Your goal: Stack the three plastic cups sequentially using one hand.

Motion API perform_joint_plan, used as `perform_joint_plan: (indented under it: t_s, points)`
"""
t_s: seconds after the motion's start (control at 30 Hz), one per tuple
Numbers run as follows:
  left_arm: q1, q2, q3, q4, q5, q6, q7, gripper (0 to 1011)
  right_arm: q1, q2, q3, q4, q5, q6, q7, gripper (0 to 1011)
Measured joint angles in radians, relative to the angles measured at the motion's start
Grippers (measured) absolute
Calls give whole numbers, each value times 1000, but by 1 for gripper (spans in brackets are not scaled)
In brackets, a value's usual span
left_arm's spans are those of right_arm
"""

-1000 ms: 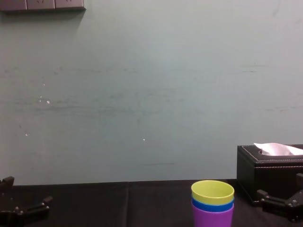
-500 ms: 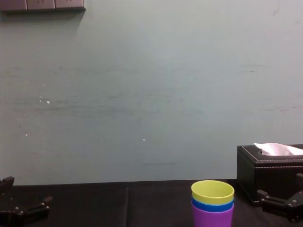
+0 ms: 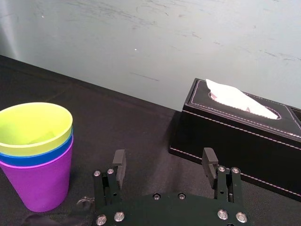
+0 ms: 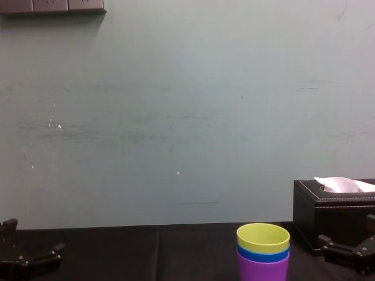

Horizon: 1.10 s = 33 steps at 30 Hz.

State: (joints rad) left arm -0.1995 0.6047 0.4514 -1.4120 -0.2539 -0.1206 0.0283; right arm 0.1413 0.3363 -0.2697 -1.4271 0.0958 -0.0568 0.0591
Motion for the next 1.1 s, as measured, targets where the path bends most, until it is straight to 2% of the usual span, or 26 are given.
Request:
perform_joint_plan:
  t_s: [1.1]
  points:
    - [0,0,0,0,0,0,0,1011,0,0,0,0,0,0,0,1003]
